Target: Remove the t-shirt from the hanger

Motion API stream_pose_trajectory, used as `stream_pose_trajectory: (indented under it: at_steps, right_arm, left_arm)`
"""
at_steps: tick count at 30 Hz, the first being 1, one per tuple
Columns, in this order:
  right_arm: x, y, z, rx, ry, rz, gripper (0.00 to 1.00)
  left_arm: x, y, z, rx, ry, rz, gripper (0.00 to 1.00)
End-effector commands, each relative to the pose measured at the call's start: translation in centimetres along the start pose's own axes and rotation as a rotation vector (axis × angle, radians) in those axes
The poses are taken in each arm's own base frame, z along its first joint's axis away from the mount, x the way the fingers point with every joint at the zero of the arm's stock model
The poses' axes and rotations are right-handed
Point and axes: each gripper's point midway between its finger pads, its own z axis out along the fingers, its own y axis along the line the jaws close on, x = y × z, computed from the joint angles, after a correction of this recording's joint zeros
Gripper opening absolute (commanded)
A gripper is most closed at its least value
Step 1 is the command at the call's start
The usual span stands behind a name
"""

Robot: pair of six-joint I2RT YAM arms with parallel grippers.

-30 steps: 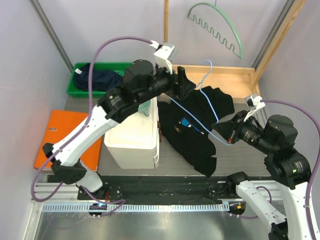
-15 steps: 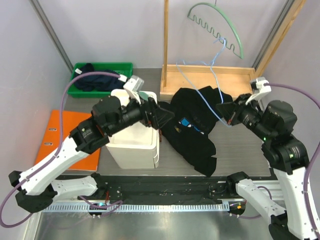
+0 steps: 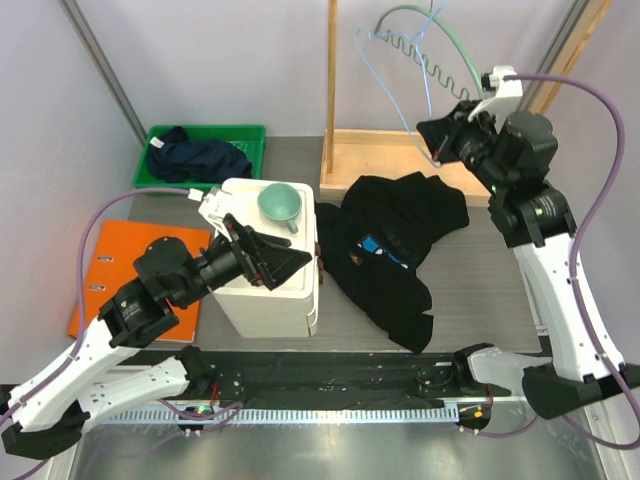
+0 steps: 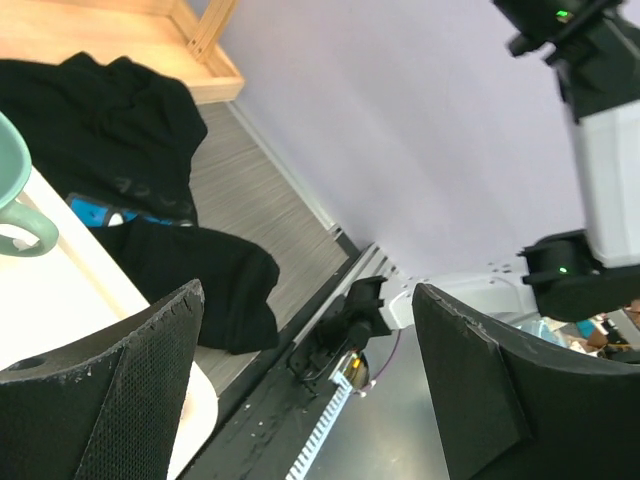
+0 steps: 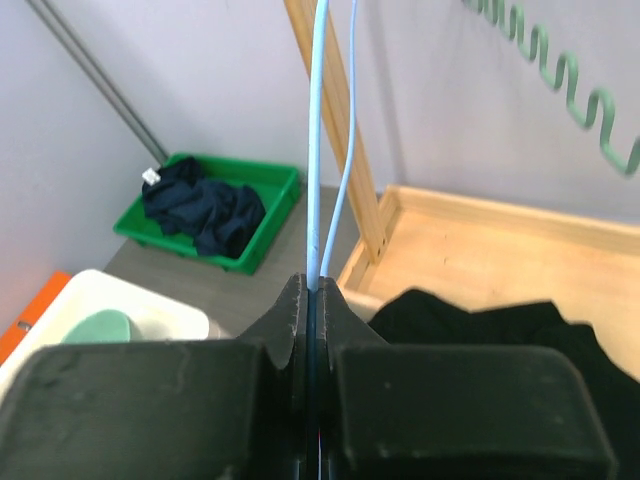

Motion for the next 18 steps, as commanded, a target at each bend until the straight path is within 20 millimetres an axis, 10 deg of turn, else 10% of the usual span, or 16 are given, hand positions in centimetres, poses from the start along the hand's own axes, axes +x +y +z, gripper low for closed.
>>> stream_pose_trajectory:
  at_steps: [1,18]
  right_arm:
    - [-6.1,0.4,2.0,-0.002,-0.196,-0.017,0.01]
    - [-6.4,-1.0,11.5,-0.031,-0.162,0.117,0.01]
  left_arm:
    - [-1.5,-1.5,-0.7,0.050,-0.044,-0.018,0.84]
    - [-1.1,-2.7,0.0,0.096,-0.008,-0.071,0.82]
